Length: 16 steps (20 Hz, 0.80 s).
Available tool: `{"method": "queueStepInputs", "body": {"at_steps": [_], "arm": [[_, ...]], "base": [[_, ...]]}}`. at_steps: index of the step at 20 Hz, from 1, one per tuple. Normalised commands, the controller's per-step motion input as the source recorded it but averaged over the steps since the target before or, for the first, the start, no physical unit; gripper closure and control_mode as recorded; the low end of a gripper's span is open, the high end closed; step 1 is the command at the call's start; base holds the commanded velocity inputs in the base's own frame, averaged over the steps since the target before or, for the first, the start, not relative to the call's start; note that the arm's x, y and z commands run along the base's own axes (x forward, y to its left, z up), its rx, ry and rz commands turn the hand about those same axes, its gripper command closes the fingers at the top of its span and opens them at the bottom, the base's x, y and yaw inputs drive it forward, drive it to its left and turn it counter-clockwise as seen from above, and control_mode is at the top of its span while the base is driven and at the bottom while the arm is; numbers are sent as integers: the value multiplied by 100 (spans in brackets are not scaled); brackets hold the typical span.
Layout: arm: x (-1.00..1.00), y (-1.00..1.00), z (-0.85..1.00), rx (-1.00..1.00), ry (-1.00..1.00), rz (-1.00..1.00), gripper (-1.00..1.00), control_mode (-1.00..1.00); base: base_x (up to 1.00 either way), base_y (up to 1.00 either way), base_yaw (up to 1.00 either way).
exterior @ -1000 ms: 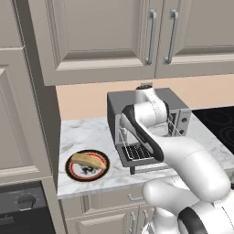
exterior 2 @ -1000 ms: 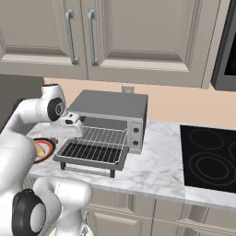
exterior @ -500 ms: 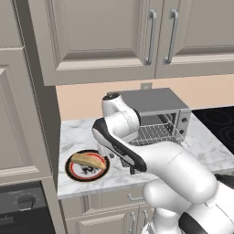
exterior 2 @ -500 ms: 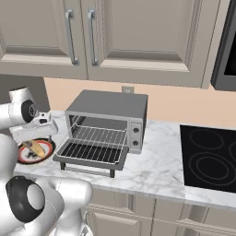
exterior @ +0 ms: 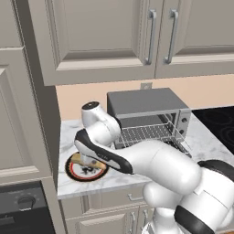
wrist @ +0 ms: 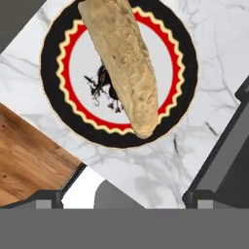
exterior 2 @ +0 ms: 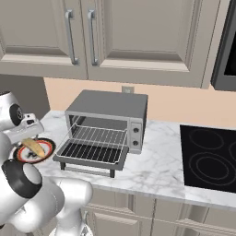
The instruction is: Pull the toaster oven rack outwards. Pick up the baguette from the plate and place it on the toaster oven rack. Close the toaster oven door fully and set the temperature to the lowest setting.
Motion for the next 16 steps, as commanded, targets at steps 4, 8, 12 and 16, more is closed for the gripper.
{"method": "queueStepInputs", "body": {"at_steps": [4,8,12,16], "arm": [[30,33,-18,0,0,1,-100,-100],[28,9,-26,0,0,0,-100,-100],[28,0,-36,1,2,0,-100,-100],[13,0,-42,3,1,1,-100,-100]], "base": [[0,0,0],[0,0,0],[0,0,0],[0,0,0]]}}
